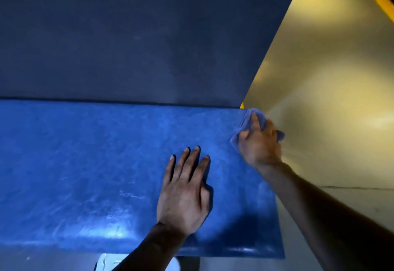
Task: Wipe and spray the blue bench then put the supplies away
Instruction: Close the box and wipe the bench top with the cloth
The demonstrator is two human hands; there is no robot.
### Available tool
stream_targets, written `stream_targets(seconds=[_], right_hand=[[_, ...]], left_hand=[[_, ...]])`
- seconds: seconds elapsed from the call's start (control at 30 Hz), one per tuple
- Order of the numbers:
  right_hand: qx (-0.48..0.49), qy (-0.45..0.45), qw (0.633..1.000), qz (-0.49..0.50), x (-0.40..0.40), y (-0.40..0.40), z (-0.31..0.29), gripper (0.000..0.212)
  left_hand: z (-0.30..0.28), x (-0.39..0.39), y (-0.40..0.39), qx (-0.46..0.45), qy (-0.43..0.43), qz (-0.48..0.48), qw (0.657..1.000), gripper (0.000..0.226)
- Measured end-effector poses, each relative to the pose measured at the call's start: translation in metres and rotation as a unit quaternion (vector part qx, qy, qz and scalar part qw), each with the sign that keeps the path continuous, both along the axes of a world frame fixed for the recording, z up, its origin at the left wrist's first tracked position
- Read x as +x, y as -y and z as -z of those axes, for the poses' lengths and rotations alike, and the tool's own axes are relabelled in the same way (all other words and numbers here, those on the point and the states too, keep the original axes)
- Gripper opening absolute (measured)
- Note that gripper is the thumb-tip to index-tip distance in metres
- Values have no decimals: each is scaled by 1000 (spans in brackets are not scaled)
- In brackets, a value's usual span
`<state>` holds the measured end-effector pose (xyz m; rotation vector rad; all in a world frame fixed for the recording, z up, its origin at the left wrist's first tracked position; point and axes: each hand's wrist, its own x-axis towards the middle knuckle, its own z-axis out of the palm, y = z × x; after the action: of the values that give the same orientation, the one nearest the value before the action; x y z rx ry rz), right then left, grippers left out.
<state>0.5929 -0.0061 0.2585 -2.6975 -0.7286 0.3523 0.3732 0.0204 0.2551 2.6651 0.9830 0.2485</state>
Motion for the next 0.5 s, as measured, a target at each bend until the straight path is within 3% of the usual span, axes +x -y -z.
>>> stream_targets(seconds=[0.27,0.4,0.5], right_hand=[[72,-109,991,27,9,18,-5,57],[75,-180,978,80,-33,75,-11,69],[84,-105,987,84,-85,123,-9,64]], left_hand=[[4,-2,0,16,12,-6,1000,61],[2,-4,2,12,-9,-5,1000,62],[-1,-5,4,9,-19,-3,1000,62]])
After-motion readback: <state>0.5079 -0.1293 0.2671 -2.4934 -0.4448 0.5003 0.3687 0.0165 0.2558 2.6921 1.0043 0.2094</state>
